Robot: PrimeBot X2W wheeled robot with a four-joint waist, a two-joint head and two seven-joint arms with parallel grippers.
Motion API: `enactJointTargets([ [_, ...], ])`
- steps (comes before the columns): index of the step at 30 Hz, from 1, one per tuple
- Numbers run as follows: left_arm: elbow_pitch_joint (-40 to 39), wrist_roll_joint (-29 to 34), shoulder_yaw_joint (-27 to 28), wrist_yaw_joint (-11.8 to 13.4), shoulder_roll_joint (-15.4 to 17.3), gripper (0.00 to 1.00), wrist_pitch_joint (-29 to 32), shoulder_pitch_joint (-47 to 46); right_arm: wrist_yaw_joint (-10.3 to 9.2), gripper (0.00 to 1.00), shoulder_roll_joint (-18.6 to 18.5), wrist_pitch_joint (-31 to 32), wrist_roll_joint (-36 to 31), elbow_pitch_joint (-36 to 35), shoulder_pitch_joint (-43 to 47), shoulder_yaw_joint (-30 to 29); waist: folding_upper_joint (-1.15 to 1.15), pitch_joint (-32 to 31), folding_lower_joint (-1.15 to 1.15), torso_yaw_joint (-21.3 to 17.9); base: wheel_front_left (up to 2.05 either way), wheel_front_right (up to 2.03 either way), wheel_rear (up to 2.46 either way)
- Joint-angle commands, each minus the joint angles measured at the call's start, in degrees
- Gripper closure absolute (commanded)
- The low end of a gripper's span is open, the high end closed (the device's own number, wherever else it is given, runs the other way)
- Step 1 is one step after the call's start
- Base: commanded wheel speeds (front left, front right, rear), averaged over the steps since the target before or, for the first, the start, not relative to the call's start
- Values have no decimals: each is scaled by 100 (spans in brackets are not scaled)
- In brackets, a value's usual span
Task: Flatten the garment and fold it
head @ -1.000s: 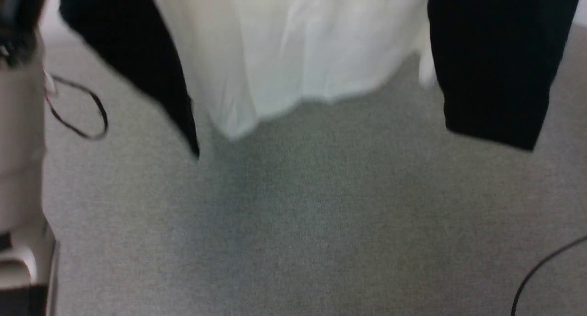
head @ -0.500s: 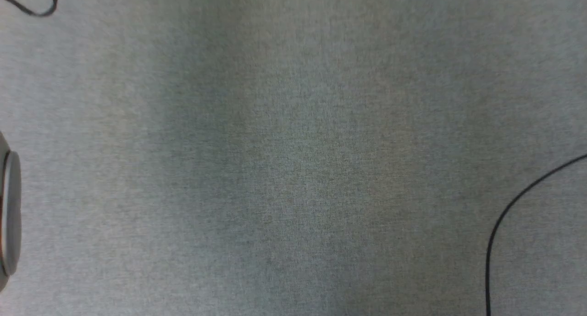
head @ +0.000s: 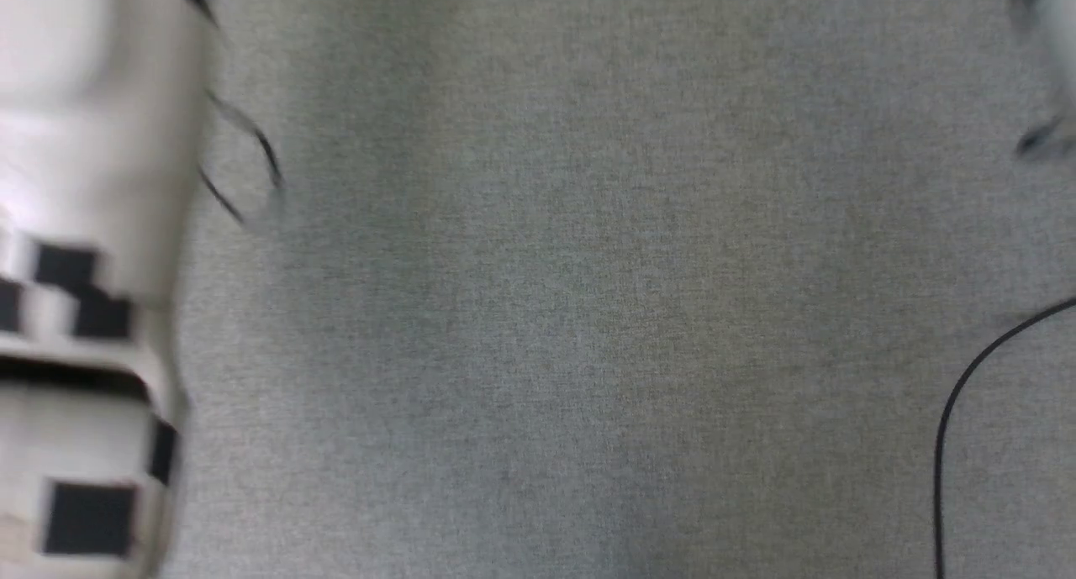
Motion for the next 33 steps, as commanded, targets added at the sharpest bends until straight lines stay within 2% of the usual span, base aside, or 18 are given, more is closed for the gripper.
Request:
enactJointTargets([
  [1,42,-46,-80,-45,-61,100,-105,324,-12,100,1,-56,120,-40,271,44,0,-339,0,134,0,0,0],
  [9,-23,-180,-745,-80,-158,100,-408,2572,-12,100,-184,-115,848,-521,2370,362,0,-1457,0,260,0,0,0],
  [14,-353,-334,-1053,-85,32,100,-355,3780,-12,100,-269,-62,1228,-778,3650,398,0,-2167,0,297,0,0,0],
  [18,-723,-489,-1153,-62,203,100,-213,4673,-12,100,-312,238,1405,-937,4572,478,0,-2618,0,319,0,0,0],
  [25,-1476,-681,-1221,240,533,100,76,5995,-12,100,-345,984,1597,-1022,5899,265,0,-3233,0,326,0,0,0],
  [33,-2550,-883,-1358,618,877,100,604,7248,-12,100,-361,2053,1779,-1321,7167,-269,0,-3722,0,381,0,0,0],
])
